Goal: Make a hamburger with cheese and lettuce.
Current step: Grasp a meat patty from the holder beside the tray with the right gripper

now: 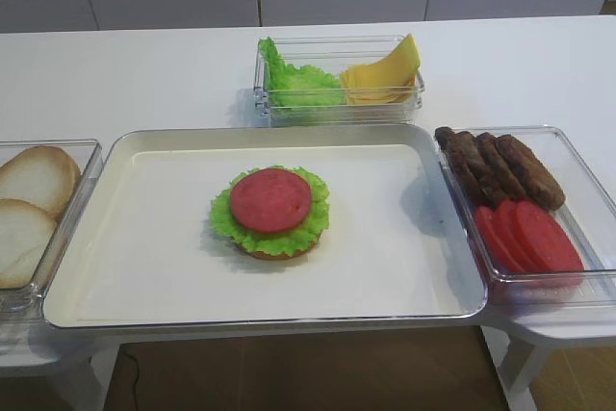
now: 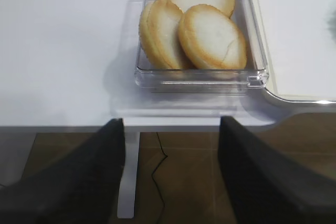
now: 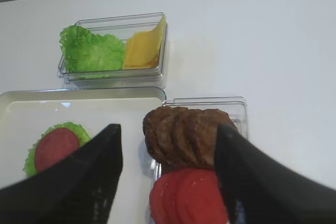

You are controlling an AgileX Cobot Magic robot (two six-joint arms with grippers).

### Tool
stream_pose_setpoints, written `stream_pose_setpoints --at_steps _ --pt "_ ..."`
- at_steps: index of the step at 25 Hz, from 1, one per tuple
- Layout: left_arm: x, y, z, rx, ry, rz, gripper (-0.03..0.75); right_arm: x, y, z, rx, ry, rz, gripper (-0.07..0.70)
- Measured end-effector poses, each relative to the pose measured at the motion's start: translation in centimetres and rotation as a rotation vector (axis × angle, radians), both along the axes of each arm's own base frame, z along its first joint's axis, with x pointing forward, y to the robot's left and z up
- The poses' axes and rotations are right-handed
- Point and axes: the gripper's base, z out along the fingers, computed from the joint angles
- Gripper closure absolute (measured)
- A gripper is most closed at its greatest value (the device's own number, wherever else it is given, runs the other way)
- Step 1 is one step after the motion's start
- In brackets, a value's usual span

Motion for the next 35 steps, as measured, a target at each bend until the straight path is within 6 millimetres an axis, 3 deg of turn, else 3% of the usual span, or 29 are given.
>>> stream_pose_setpoints --at_steps 7,15,25,35 --pt "0.0 0.0 0.0 0.000 0.000 0.000 0.297 7.1 2.2 -0.1 -0.026 0.099 0.075 0.196" --pt "0.0 0.0 0.0 0.000 0.000 0.000 0.297 12.6 7.9 -3.7 -0.183 0.264 0.146 0.197" --pt "0.0 0.0 0.0 0.000 0.000 0.000 0.297 16.1 13.5 -8.2 -0.423 0.451 0.184 0.203" --pt "0.0 0.0 0.0 0.000 0.000 0.000 0.297 17.9 15.3 -12.2 -0.493 0.557 0.185 0.213"
